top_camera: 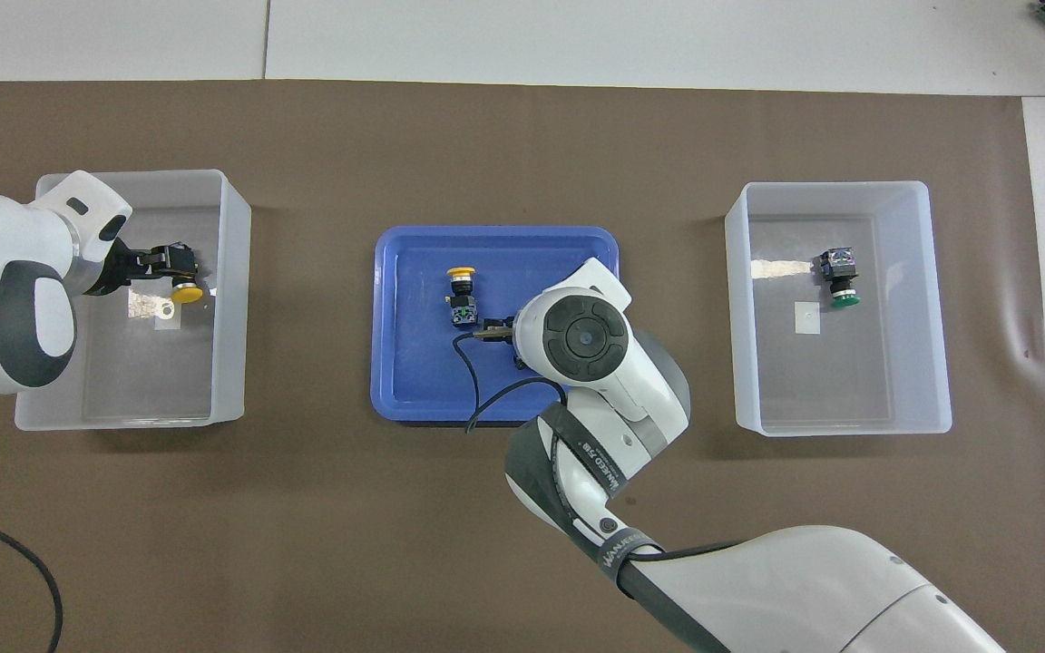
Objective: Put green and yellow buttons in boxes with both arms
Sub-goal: 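Reach both grippers back to the tray for the remaining buttons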
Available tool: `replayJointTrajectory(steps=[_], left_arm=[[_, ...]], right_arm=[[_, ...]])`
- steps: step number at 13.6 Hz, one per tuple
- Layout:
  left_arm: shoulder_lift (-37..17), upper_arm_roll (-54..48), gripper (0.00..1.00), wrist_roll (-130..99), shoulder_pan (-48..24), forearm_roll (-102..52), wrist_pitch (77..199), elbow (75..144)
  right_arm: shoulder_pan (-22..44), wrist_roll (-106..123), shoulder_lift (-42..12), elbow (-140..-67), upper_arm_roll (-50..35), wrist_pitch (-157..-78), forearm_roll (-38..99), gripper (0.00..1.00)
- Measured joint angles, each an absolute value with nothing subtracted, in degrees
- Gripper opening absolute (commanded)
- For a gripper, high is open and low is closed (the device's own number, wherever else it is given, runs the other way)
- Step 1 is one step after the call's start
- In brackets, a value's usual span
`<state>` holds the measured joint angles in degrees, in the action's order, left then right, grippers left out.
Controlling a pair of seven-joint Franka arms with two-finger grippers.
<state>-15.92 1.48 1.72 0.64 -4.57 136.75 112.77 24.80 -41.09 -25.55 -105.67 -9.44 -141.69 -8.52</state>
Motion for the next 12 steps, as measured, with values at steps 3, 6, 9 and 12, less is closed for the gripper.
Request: replayJointTrajectory(steps=[3,6,9,12], left_arm=[[-15.86,1.39,1.00,1.84,0.60,-4.57,132.82,109.16],[-15.77,0.85,1.00,1.79,-0.70,-4.57,119.51,98.63],[-15.70,0.57,1.00,-5.64,-6.21,-4.58,115.04,95.16],[-15.94,0.29,1.00,-14.27,-13.94,-4.57,115.26,95.99]], right_arm=[[24.93,-41.09,-25.99,-105.66,-9.43,-142.93,-8.59,0.00],[24.95,-42.16,-26.05,-105.66,-9.40,-142.94,-8.59,0.00],[24.95,-42.98,-26.08,-105.62,-9.37,-143.01,-8.59,0.00],[24.52,-42.72,-25.93,-104.68,-9.13,-141.84,-8.75,0.00]])
